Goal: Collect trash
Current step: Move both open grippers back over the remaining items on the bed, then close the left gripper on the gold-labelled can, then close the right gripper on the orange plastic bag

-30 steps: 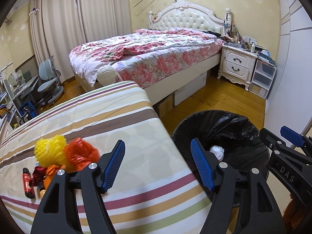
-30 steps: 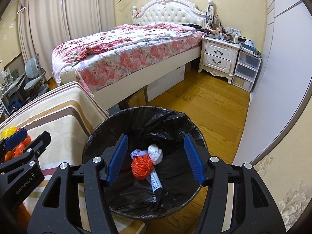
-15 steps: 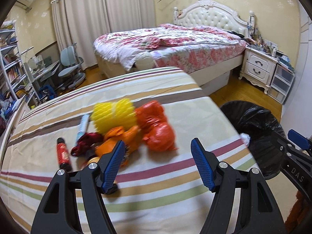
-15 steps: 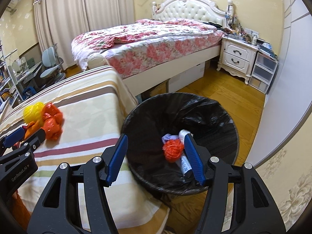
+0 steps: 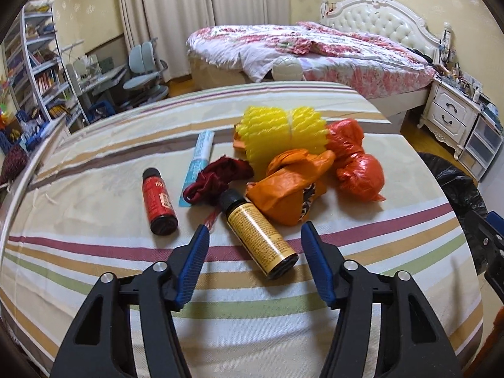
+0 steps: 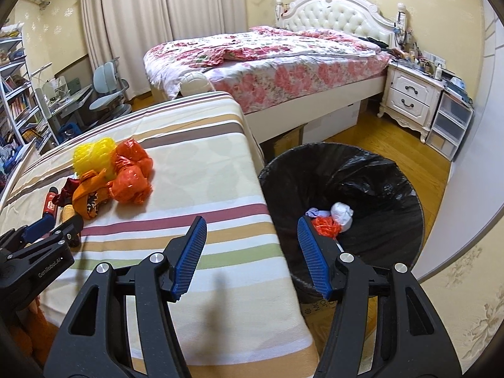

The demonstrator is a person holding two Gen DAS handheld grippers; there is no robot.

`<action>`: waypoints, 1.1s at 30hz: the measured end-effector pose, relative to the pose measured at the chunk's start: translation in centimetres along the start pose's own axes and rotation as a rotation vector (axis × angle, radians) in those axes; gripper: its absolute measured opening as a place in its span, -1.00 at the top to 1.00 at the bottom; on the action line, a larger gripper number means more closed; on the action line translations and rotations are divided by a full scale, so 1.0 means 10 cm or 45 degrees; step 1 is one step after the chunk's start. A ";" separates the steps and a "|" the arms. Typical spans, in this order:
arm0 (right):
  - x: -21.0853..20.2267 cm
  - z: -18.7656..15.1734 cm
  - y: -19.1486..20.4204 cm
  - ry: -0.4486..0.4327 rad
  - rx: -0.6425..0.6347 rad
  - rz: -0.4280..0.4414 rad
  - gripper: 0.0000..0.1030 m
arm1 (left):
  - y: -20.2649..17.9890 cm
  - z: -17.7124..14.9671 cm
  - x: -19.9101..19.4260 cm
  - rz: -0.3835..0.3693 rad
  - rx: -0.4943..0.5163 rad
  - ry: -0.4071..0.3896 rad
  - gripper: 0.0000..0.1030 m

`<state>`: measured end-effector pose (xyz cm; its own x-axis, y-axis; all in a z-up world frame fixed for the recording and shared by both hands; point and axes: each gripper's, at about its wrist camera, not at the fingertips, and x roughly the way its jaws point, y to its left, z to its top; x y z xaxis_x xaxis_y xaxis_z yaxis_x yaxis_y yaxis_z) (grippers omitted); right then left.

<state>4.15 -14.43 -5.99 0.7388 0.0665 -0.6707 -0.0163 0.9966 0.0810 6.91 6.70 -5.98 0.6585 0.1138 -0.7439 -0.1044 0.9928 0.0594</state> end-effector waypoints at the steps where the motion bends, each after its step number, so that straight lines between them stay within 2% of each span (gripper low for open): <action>1: 0.01 0.00 0.02 0.003 -0.003 0.004 -0.14 | 0.02 0.00 0.02 -0.015 -0.010 0.018 -0.04; 5: 0.03 0.00 0.08 0.011 -0.015 0.015 -0.14 | 0.07 -0.03 0.04 -0.062 -0.011 0.054 0.28; 13: 0.04 0.01 0.24 0.016 -0.053 0.045 -0.14 | 0.15 -0.14 -0.06 -0.077 0.029 0.023 0.48; 23: 0.10 0.15 0.63 0.006 -0.149 0.106 -0.14 | 0.32 -0.04 -0.23 -0.080 0.013 -0.060 0.52; 33: 0.32 0.32 1.02 0.024 -0.223 0.141 -0.14 | 0.63 0.01 -0.24 -0.073 -0.063 -0.080 0.52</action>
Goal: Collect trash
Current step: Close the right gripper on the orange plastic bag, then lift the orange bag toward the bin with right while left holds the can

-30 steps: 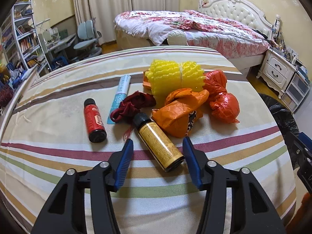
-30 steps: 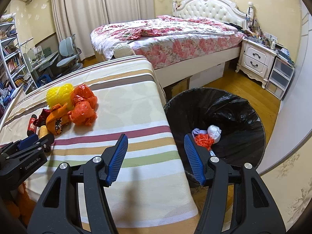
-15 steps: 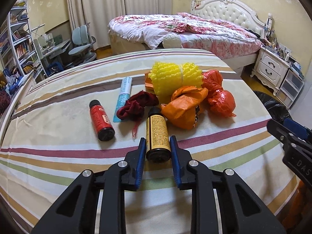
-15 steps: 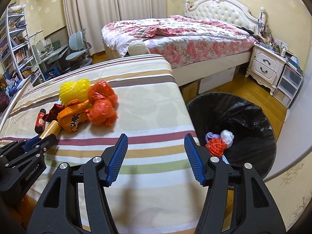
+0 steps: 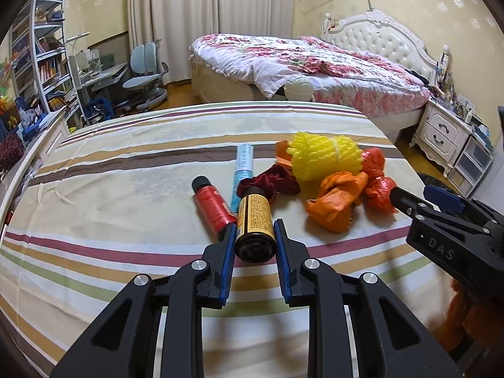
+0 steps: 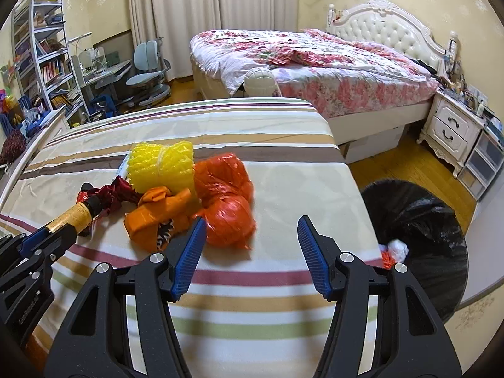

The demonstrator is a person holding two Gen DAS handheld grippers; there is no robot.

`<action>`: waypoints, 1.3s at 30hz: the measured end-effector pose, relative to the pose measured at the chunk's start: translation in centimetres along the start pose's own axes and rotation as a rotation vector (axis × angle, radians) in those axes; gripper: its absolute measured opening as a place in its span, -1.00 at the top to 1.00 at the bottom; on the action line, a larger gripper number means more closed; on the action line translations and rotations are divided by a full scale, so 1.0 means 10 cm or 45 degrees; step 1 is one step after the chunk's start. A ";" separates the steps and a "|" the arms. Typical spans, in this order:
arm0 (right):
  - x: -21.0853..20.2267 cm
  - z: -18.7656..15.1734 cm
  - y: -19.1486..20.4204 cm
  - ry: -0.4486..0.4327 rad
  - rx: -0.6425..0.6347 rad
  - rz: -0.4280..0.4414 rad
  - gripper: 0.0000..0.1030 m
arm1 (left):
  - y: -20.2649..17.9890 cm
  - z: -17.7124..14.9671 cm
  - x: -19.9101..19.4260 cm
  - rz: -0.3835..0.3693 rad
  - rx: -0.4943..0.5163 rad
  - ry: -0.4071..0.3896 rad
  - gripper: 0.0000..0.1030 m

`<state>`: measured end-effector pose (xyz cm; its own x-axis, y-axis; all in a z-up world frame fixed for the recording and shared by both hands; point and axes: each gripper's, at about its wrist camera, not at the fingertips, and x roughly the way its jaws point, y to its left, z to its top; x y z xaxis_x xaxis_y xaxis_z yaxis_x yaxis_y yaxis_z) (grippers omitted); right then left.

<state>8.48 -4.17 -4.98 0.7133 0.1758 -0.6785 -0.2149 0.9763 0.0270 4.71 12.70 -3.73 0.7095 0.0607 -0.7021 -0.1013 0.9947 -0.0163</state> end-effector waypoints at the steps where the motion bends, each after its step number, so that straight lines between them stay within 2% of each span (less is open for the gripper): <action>1: 0.02 0.01 0.02 0.004 -0.005 0.000 -0.14 | 0.03 0.00 0.01 0.001 -0.007 0.003 0.52; 7: 0.23 0.09 0.10 0.056 -0.017 -0.003 -0.14 | 0.15 -0.04 0.05 -0.003 -0.033 0.019 0.52; 9: 0.27 0.09 0.12 0.072 -0.012 0.007 -0.07 | 0.17 -0.05 0.05 -0.004 -0.042 0.017 0.52; 11: 0.30 0.08 0.11 0.096 -0.005 0.029 0.17 | 0.20 -0.05 0.04 -0.005 -0.049 0.013 0.52; 12: 0.31 0.07 0.10 0.107 0.000 0.042 0.37 | 0.21 -0.05 0.04 -0.007 -0.053 0.011 0.52; 27: 0.01 -0.09 -0.17 0.053 0.066 0.023 0.43 | 0.26 -0.07 -0.04 -0.021 -0.066 -0.014 0.52; 39: -0.35 -0.25 -0.54 -0.010 0.140 -0.050 0.43 | -0.05 -0.05 -0.20 -0.102 0.014 -0.068 0.52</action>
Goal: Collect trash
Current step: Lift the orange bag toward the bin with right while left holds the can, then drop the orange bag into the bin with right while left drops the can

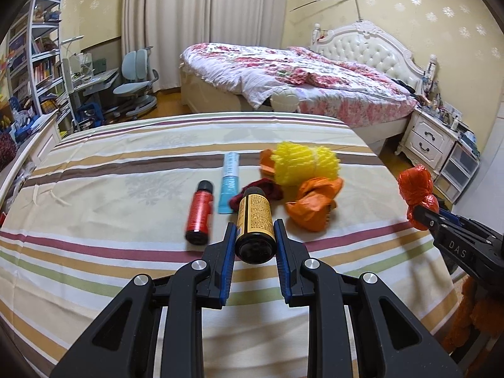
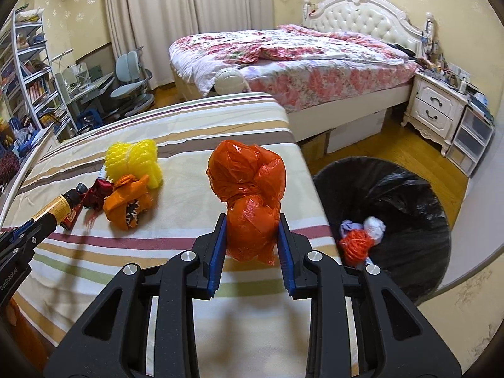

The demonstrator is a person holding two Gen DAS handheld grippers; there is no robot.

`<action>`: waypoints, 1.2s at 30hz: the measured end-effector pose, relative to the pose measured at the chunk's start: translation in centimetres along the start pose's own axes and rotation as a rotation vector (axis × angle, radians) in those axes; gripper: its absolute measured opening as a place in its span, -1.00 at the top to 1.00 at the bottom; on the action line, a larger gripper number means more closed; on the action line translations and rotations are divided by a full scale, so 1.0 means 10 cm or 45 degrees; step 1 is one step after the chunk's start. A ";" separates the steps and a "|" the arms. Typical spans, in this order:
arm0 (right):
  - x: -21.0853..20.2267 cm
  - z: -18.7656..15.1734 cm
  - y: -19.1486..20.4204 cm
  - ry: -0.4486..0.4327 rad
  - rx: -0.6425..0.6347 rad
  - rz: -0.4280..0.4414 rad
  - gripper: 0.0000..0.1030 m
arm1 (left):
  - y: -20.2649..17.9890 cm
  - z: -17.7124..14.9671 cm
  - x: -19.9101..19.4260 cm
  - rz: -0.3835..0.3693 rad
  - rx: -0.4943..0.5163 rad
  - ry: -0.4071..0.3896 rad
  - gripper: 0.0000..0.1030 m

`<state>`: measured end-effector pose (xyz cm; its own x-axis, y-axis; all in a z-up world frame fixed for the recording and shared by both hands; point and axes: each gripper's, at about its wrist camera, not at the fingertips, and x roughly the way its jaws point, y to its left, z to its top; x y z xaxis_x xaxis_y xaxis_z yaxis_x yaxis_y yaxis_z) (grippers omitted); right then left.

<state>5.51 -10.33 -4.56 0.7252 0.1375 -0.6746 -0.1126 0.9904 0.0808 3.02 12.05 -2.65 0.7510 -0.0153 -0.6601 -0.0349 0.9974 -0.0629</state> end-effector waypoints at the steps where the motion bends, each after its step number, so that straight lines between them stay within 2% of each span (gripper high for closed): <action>1: -0.03 -0.01 -0.05 -0.007 0.008 -0.010 0.43 | -0.05 0.00 -0.01 -0.013 0.012 -0.003 0.52; 13: -0.23 0.00 -0.72 -0.064 0.119 -0.171 0.43 | -0.86 0.18 -0.01 -0.179 0.164 -0.067 0.52; 21: -0.25 0.02 -1.07 -0.076 0.177 -0.234 0.43 | -1.40 0.30 0.10 -0.272 0.249 -0.088 0.52; 27: -0.21 0.03 -1.29 -0.075 0.216 -0.260 0.43 | -1.76 0.35 0.26 -0.301 0.309 -0.079 0.52; 36: -0.11 0.09 -1.55 -0.082 0.276 -0.303 0.42 | -2.16 0.43 0.54 -0.293 0.365 -0.072 0.52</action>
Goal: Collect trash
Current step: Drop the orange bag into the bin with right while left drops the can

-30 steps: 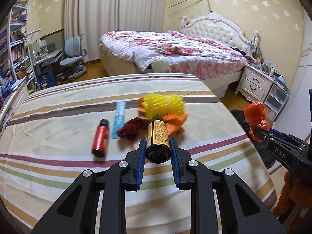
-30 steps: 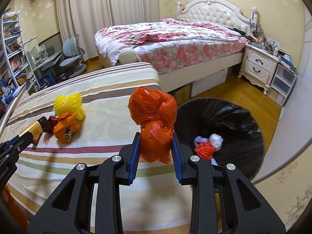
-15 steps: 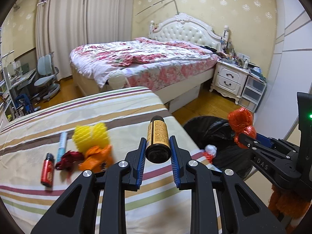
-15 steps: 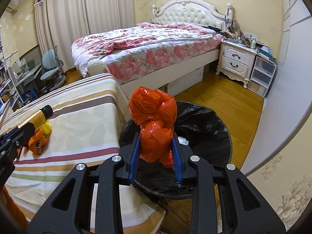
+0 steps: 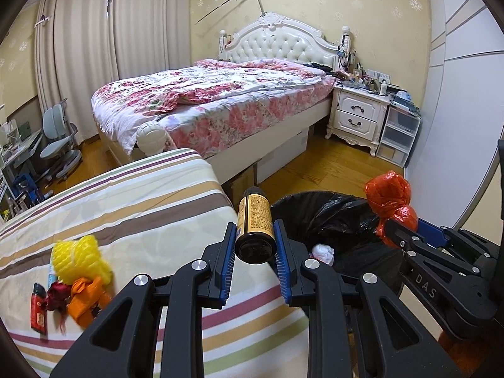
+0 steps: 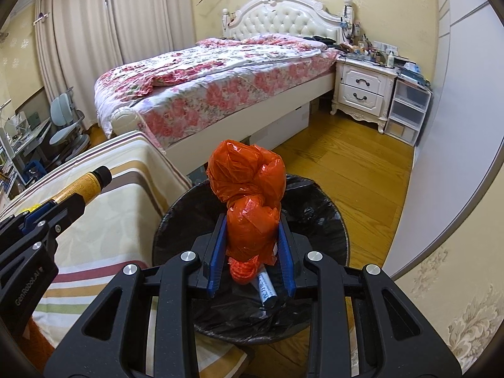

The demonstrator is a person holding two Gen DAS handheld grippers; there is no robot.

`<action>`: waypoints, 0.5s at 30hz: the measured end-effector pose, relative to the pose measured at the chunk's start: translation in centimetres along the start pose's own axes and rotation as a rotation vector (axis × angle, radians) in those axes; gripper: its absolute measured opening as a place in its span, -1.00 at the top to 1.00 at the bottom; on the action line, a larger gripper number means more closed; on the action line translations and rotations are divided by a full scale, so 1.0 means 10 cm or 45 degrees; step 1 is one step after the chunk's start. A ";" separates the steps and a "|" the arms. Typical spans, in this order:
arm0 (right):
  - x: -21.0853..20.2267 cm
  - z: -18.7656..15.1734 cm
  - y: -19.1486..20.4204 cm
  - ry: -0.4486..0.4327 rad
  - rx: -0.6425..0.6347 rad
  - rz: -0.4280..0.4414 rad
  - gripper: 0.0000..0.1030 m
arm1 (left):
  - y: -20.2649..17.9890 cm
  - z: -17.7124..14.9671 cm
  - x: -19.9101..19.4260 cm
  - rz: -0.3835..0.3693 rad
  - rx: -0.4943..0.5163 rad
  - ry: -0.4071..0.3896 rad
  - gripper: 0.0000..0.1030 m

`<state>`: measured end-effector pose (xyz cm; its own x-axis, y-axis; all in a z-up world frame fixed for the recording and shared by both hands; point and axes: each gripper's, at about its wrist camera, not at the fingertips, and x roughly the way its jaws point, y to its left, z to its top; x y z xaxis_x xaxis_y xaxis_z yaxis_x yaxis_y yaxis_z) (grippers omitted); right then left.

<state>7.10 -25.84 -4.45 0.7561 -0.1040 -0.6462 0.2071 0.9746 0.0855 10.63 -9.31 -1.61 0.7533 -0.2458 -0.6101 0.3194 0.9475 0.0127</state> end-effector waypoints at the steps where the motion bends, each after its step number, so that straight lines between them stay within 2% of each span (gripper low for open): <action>1: 0.02 0.01 -0.02 0.001 0.005 -0.002 0.42 | -0.03 0.02 0.04 0.002 0.007 0.005 0.52; 15: 0.20 0.04 -0.17 0.016 0.025 -0.049 0.42 | -0.28 0.08 0.48 0.012 0.052 0.076 0.52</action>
<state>8.50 -27.78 -5.62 0.7396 -0.1387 -0.6586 0.2480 0.9658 0.0751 13.85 -13.27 -3.93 0.7212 -0.2229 -0.6559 0.3364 0.9404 0.0503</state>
